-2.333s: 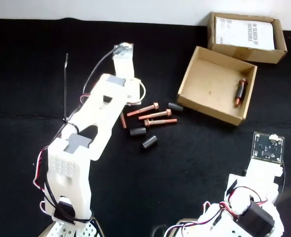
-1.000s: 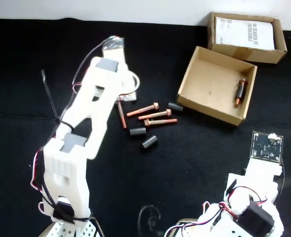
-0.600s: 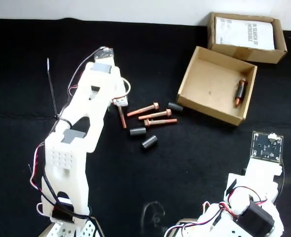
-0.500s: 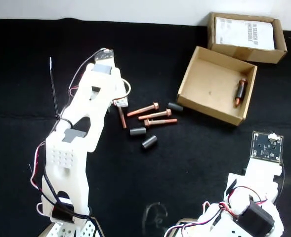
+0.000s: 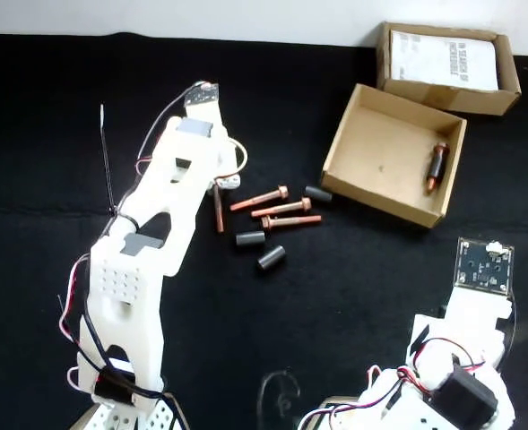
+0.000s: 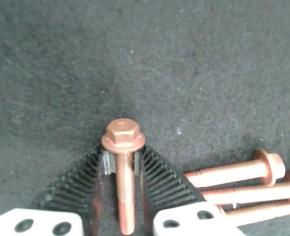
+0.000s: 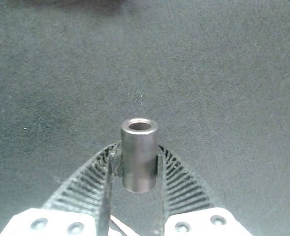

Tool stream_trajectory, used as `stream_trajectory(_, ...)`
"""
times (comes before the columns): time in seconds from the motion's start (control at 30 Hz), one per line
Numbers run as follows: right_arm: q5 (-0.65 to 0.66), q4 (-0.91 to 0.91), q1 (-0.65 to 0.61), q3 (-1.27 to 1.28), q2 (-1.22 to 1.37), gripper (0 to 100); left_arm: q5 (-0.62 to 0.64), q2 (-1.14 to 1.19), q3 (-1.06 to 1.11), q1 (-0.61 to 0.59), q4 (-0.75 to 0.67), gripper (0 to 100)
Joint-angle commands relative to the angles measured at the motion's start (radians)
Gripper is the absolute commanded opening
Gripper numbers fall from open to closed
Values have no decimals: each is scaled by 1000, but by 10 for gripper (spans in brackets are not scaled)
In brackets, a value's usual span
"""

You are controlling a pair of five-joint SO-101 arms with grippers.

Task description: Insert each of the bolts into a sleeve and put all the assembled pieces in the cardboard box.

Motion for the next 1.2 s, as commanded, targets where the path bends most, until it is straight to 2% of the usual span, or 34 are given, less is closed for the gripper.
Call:
stream_trajectory(0.0, 12, -19, -8, -13, -13, 7, -5, -27, -22, -12, -8, 9)
stream_trajectory(0.17, 29, -19, -19, -10, -12, 7, 0, -148, -22, -2, 77, 9)
stream_trajectory(0.27, 86, -19, -73, -15, -13, 7, 0, -242, -21, 19, 123, 9)
stream_trajectory(0.43, 75, -50, -226, -15, -13, 7, -3, -420, -21, 93, 210, 9)
stream_trajectory(0.53, -8, -105, -303, -13, -13, 7, 0, -532, -13, 136, 238, 9)
stream_trajectory(0.77, -304, -255, -483, -2, -13, 7, 2, -694, -12, 191, 321, 9)
stream_trajectory(0.97, -445, -285, -619, -2, -13, 7, 2, -742, -12, 193, 433, 9)
stream_trajectory(1.17, -595, -323, -705, -2, -13, 7, 3, -766, -12, 188, 446, 9)
